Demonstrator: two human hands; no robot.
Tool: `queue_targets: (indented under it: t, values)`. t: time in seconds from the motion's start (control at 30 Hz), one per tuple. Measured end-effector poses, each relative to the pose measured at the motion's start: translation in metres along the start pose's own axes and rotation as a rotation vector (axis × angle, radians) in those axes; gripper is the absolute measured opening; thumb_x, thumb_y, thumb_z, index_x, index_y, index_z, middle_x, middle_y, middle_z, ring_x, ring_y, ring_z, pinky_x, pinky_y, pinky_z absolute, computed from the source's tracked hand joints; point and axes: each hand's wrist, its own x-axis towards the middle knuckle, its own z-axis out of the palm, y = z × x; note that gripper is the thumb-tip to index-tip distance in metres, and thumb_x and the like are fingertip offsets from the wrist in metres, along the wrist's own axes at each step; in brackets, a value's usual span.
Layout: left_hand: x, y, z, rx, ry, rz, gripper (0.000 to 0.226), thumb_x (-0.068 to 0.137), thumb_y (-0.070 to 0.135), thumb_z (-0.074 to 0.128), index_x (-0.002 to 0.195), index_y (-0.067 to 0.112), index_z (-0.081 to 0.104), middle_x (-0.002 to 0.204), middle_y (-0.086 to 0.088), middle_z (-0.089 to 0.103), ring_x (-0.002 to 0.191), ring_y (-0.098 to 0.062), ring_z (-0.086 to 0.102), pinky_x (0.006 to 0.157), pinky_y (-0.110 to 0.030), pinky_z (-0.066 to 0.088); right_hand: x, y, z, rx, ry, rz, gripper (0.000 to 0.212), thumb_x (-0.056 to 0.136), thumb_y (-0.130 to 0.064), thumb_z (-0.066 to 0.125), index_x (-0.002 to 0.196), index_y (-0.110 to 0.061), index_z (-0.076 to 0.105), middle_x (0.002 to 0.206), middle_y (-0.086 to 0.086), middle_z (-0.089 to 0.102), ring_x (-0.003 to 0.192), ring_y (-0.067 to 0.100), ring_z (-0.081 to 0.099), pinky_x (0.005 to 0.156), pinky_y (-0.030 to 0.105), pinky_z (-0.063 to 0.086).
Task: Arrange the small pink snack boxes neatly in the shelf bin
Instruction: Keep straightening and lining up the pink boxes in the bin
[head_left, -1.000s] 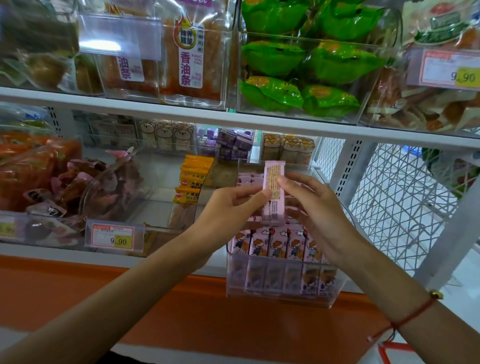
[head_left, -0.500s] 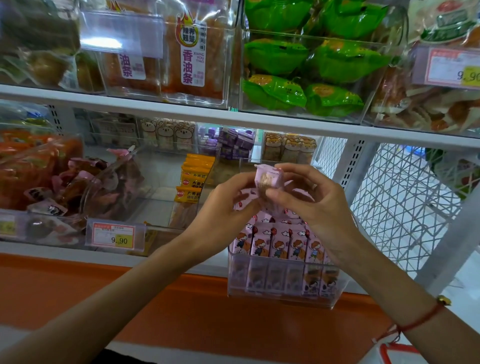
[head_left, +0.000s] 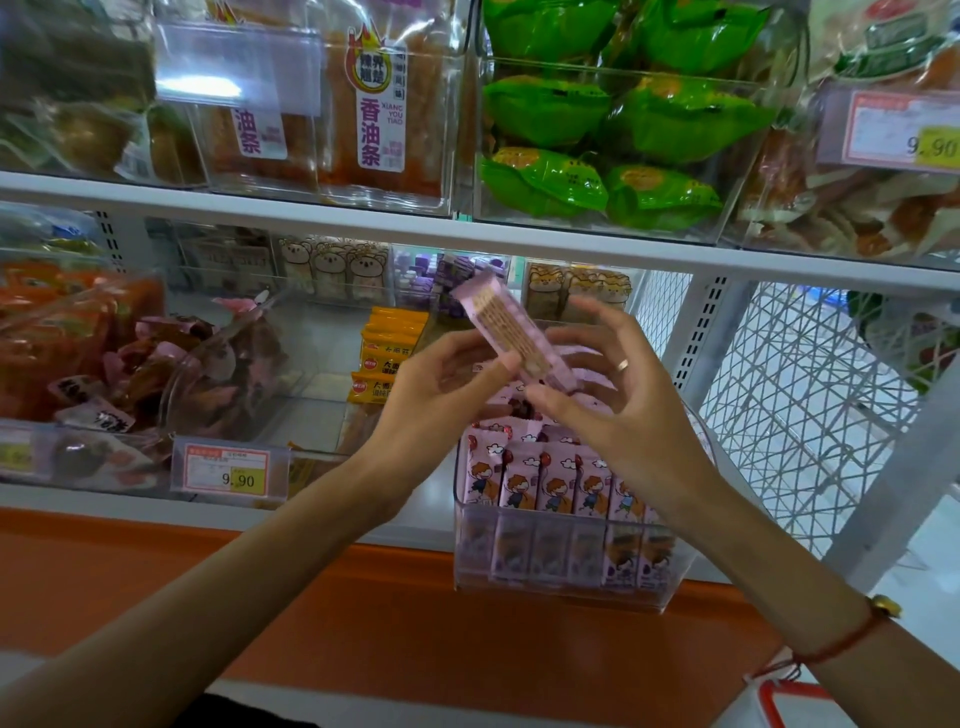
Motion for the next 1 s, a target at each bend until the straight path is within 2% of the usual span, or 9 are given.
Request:
queue_targets:
  t: [0.17,0.3,0.4,0.5,0.63,0.73,0.83,0.93,1.0]
  values:
    - [0.002,0.000,0.000,-0.020,0.059,-0.041,0.056,0.074,0.039,0.066,0.123,0.015,0.052,0.112,0.002,0.068,0.104,-0.008,0.066,0.083,-0.023,0.056,0.002,0.003,0.001,0.134,-0.001,0.109,0.018,0.087,-0.024,0.063,0.104,-0.030,0.064,0.101,-0.009,0.070,0.093,0.005,0.066,0.075,0.022,0.055]
    - [0.002,0.002,-0.004,-0.216,0.018,-0.048,0.070,0.077,0.028,0.067,0.141,0.029,0.037,0.121,0.003,0.064,0.108,-0.010,0.065,0.081,-0.020,0.054,0.003,0.010,-0.003,0.318,-0.053,0.330,0.021,0.094,-0.019,0.051,0.104,-0.026,0.069,0.103,0.004,0.065,0.099,0.018,0.060,0.081,0.030,0.051]
    - [0.001,0.005,-0.003,-0.147,0.103,-0.034,0.045,0.084,0.023,0.066,0.127,0.023,0.054,0.105,0.003,0.072,0.096,-0.011,0.070,0.074,-0.019,0.055,0.003,0.008,-0.002,0.390,-0.058,0.371,0.026,0.085,-0.034,0.057,0.108,-0.026,0.067,0.102,0.003,0.064,0.094,0.018,0.059,0.081,0.032,0.049]
    - [0.001,0.007,-0.001,-0.083,0.254,-0.047,0.040,0.079,0.032,0.071,0.112,0.012,0.063,0.089,0.004,0.075,0.081,-0.008,0.072,0.063,-0.017,0.055,0.002,0.008,-0.001,0.312,-0.033,0.292,0.048,0.065,-0.044,0.069,0.110,-0.027,0.064,0.105,0.004,0.069,0.090,0.019,0.068,0.082,0.036,0.054]
    - [0.001,0.009,-0.002,-0.037,0.253,-0.063,0.045,0.069,0.048,0.070,0.096,0.012,0.068,0.082,0.003,0.075,0.076,-0.008,0.072,0.061,-0.017,0.055,0.004,0.010,0.001,0.300,0.016,0.333,0.043,0.069,-0.046,0.065,0.105,-0.022,0.068,0.086,0.001,0.074,0.072,0.012,0.067,0.062,0.020,0.053]
    - [0.001,0.007,-0.005,-0.035,0.225,-0.063,0.035,0.070,0.043,0.073,0.091,0.015,0.067,0.083,0.004,0.075,0.079,-0.010,0.073,0.064,-0.020,0.057,0.005,0.013,-0.002,0.363,0.032,0.393,0.040,0.072,-0.045,0.064,0.101,-0.018,0.070,0.088,0.005,0.074,0.066,0.011,0.065,0.056,0.015,0.051]
    - [0.001,0.006,-0.006,0.002,0.178,-0.024,0.032,0.076,0.038,0.071,0.100,0.018,0.066,0.090,0.006,0.075,0.086,-0.009,0.071,0.070,-0.021,0.057,0.005,0.015,0.000,0.323,0.032,0.370,0.043,0.070,-0.047,0.064,0.104,-0.021,0.070,0.097,0.006,0.072,0.073,0.012,0.066,0.064,0.020,0.052]
    - [0.002,0.009,-0.007,0.104,0.105,0.077,0.034,0.076,0.039,0.066,0.105,0.026,0.057,0.092,0.014,0.072,0.088,-0.006,0.069,0.072,-0.021,0.057,0.006,0.017,0.000,0.288,0.039,0.366,0.047,0.070,-0.050,0.062,0.107,-0.021,0.068,0.103,0.007,0.071,0.089,0.020,0.066,0.082,0.036,0.055]
    - [0.004,0.010,-0.007,0.190,0.066,0.127,0.026,0.082,0.034,0.064,0.105,0.028,0.055,0.094,0.014,0.072,0.090,-0.006,0.069,0.077,-0.023,0.057,0.006,0.018,-0.001,0.274,0.043,0.349,0.044,0.073,-0.051,0.059,0.106,-0.023,0.067,0.105,0.007,0.070,0.095,0.022,0.066,0.084,0.038,0.055]
